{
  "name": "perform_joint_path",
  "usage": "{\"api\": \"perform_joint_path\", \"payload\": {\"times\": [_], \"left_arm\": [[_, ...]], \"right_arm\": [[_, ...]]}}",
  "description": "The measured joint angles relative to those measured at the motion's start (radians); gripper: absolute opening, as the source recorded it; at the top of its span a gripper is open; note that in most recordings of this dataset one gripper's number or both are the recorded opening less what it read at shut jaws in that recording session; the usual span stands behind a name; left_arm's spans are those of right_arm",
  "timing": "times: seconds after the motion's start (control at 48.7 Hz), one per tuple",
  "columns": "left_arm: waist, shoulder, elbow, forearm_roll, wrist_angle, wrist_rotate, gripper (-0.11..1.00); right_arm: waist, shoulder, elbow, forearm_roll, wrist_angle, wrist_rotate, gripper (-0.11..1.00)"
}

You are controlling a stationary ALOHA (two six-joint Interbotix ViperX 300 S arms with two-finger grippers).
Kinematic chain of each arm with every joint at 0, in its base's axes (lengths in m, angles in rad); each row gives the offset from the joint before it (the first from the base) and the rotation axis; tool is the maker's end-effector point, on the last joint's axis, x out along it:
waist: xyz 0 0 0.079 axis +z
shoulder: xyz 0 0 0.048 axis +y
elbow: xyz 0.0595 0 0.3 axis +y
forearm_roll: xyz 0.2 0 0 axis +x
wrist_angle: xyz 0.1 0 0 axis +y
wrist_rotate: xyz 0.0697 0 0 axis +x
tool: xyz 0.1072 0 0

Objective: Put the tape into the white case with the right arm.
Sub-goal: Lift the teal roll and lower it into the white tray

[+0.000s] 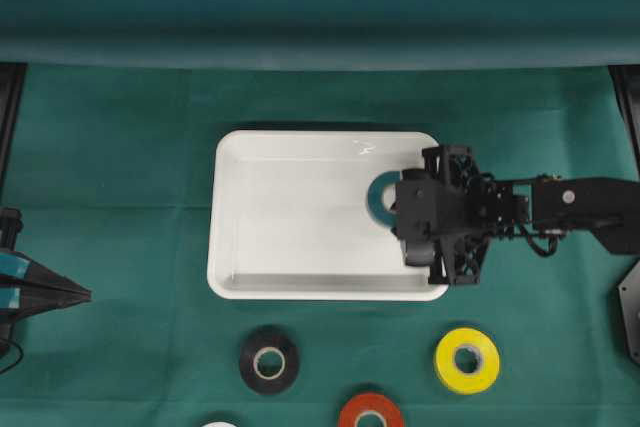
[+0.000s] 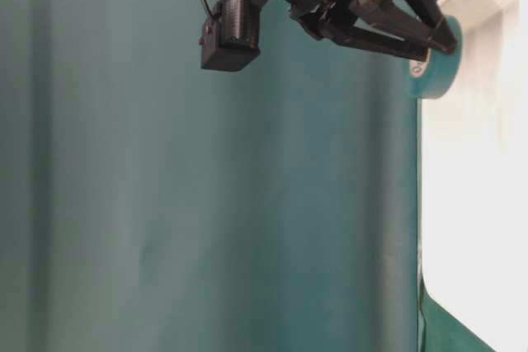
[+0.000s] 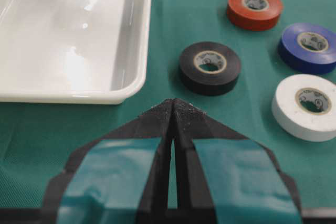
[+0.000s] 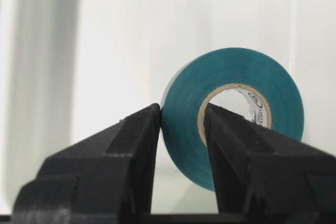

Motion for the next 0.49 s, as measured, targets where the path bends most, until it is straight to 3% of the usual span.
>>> {"api": "perform_joint_path", "payload": {"times": [0.246,0.493], "left_arm": [[0.002,0.000,0.000,0.000,0.000,-0.002,0.00],[0.000,0.000,0.000,0.000,0.000,-0.002,0.00]], "right_arm": [[-0.061,0.002,0.005,-0.017,-0.014,0.000,0.01],[-0.060,0.015,0.005,-0.020,-0.028,0.005,0.01]]}}
